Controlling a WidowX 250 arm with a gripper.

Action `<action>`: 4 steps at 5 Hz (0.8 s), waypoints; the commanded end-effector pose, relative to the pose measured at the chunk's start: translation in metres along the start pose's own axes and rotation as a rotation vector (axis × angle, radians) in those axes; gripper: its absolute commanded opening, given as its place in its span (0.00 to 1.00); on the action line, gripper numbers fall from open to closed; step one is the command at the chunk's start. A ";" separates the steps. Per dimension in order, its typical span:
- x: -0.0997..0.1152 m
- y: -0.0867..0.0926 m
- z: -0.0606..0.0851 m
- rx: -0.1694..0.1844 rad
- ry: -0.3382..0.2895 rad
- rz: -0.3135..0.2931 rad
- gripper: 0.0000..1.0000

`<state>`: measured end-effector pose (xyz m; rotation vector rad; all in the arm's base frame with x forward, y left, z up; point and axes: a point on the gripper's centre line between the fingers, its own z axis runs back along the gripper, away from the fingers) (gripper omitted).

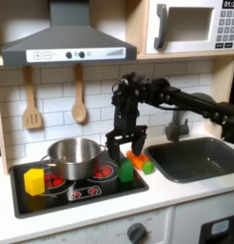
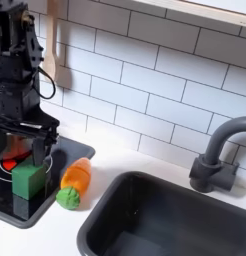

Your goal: Reach green block

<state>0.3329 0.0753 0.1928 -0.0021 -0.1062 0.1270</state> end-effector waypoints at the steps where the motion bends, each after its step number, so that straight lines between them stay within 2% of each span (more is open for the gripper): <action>1: -0.001 -0.004 -0.007 0.002 0.023 -0.060 1.00; 2: -0.004 -0.001 -0.013 0.007 0.033 -0.070 1.00; 4: -0.005 -0.009 -0.030 -0.004 0.068 -0.076 1.00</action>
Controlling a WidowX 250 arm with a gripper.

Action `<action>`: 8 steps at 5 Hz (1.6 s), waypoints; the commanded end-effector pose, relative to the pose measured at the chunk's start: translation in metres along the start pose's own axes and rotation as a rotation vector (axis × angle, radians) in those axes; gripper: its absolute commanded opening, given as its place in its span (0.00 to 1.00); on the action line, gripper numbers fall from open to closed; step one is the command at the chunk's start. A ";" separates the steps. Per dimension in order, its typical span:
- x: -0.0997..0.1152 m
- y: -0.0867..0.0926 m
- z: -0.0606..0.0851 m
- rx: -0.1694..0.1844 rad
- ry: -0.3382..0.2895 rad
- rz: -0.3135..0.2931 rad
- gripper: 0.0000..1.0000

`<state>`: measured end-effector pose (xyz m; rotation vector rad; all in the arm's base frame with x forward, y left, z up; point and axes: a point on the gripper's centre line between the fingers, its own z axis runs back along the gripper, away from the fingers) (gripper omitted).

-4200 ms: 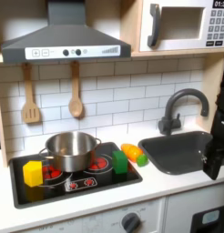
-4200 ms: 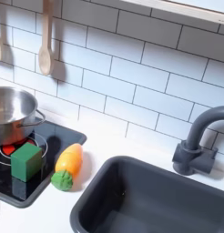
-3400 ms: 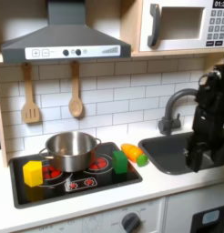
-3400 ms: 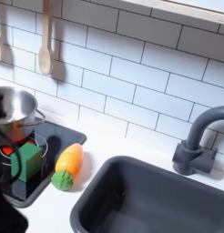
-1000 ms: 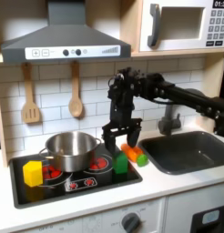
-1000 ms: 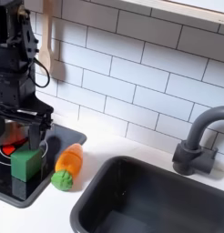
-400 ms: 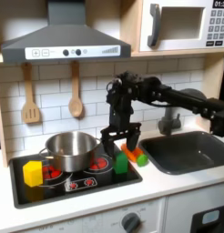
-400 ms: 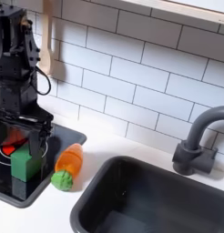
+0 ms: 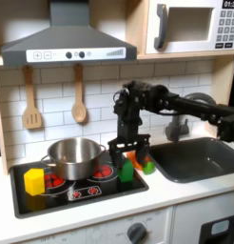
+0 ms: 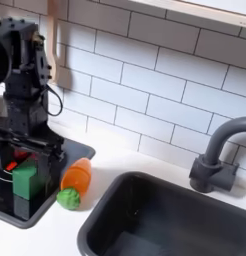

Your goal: Reach green block

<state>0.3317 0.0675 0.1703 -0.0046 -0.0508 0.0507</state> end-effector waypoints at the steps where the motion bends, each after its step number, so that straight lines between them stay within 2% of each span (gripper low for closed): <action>1: 0.002 0.000 -0.010 -0.006 0.019 0.011 1.00; 3: 0.000 0.000 -0.028 -0.005 0.063 -0.005 1.00; 4: 0.002 0.001 -0.032 -0.007 0.066 -0.014 1.00; 5: 0.001 -0.002 -0.035 -0.027 0.068 -0.014 1.00; 6: 0.003 0.001 -0.038 -0.027 0.069 -0.005 1.00; 8: 0.004 -0.001 -0.036 -0.026 0.064 -0.024 1.00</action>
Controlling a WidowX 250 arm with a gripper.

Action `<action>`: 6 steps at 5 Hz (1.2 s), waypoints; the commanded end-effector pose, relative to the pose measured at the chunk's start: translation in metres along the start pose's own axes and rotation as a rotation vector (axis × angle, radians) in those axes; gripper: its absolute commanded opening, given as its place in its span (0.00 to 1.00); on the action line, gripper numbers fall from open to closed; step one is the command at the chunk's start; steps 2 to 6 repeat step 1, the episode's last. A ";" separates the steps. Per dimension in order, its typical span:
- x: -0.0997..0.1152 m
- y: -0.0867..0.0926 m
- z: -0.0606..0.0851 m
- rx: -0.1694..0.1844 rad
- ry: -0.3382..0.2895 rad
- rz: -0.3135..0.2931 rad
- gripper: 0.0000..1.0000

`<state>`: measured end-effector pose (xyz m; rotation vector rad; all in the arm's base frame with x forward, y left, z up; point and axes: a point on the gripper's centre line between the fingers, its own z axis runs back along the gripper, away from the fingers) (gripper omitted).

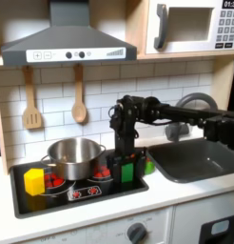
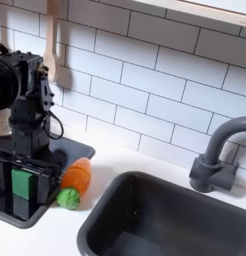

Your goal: Reach green block

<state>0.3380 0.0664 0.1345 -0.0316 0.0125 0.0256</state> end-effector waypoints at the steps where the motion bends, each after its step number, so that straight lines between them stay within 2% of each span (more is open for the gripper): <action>1: 0.000 0.000 0.000 0.000 0.000 0.000 1.00; 6: 0.000 0.000 0.000 0.000 0.000 0.000 1.00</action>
